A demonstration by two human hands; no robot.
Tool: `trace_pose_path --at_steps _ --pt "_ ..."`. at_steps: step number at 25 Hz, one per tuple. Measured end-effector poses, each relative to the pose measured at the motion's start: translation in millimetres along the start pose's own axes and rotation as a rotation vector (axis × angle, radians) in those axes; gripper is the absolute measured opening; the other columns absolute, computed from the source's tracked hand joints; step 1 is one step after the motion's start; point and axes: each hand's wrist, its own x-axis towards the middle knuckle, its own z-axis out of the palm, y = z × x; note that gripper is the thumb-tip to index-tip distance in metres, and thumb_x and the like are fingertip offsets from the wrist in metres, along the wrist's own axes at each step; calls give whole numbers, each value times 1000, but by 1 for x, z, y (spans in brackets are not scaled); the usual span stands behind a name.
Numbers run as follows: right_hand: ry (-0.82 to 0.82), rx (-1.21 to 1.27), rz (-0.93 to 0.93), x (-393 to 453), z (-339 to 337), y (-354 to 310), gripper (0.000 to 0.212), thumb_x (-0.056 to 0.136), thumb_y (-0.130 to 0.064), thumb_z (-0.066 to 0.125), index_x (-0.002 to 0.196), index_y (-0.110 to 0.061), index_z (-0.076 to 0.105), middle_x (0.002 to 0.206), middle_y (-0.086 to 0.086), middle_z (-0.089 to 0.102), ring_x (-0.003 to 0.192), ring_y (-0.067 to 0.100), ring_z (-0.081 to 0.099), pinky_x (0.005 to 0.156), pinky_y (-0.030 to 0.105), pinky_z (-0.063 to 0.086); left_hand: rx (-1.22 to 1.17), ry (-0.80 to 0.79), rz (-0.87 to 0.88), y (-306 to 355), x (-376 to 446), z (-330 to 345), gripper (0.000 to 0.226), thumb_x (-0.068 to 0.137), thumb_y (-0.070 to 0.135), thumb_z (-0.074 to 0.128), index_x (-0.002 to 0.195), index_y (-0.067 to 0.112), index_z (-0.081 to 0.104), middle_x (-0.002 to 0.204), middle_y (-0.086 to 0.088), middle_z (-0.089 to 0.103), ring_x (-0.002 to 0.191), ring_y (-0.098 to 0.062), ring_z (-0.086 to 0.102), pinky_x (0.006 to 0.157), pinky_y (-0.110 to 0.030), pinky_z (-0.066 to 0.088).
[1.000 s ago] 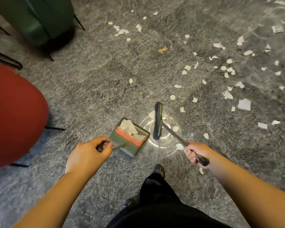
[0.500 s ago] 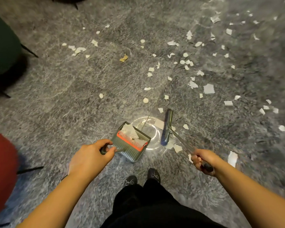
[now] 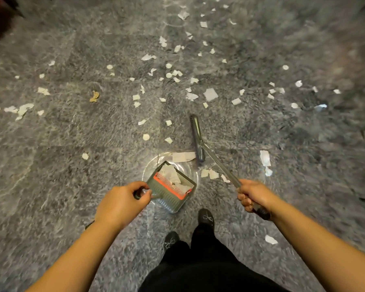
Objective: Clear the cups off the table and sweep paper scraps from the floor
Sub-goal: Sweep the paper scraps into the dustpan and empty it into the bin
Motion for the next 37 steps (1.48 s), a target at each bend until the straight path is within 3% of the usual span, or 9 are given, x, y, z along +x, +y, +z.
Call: trace_pose_path --at_steps 5,8,13,18,21,26,30,33,37 --pt "95 78 -17 6 -37 4 37 95 3 35 122 -20 45 48 2 39 31 10 30 34 16 26 49 -61 81 29 37 12 18 85 54 54 97 47 64 68 22 63 54 -2 57 46 -23 43" --pt "136 73 2 18 -63 0 32 94 2 38 120 -14 48 49 3 41 33 11 31 35 17 26 100 -93 116 52 56 22 19 85 55 51 97 47 64 70 20 65 57 -3 58 50 -26 49" --pt "211 -71 48 54 -90 -18 28 91 4 41 116 -4 49 55 9 43 34 13 34 37 19 27 142 -85 132 88 83 31 21 84 59 48 99 50 61 71 26 62 56 0 58 43 -20 39" --pt "124 -197 139 83 -89 -25 16 91 3 41 102 -6 49 56 8 44 35 13 35 38 18 30 122 -51 100 80 84 33 19 83 57 53 95 47 64 66 25 63 55 1 58 48 -25 50" --pt "23 -260 171 86 -76 -22 19 92 3 39 99 -13 47 52 6 43 34 12 36 39 17 32 126 -38 107 75 78 37 21 83 58 53 96 46 65 66 26 62 53 2 57 46 -23 48" --pt "-80 -288 206 79 -49 -7 27 92 2 38 108 -17 47 50 3 41 33 11 35 37 15 32 136 -39 117 79 73 43 25 83 58 51 99 45 65 68 27 62 53 2 57 42 -18 39" --pt "-173 -347 234 68 -35 4 37 91 1 37 125 -11 47 50 3 42 35 11 34 39 15 31 149 -34 114 79 64 48 25 82 58 50 98 45 65 69 26 62 56 -1 58 47 -21 47" --pt "-214 -431 231 55 -30 9 53 90 -1 39 142 -12 34 55 6 42 39 13 34 41 18 32 134 -48 119 81 60 51 24 84 58 49 100 46 63 71 26 62 56 -1 57 45 -20 43" --pt "-249 -480 213 27 -30 10 66 91 -1 41 151 -19 19 55 5 43 38 12 36 41 17 34 139 -48 148 83 57 51 26 84 60 46 100 48 62 70 29 60 51 1 55 40 -18 36"
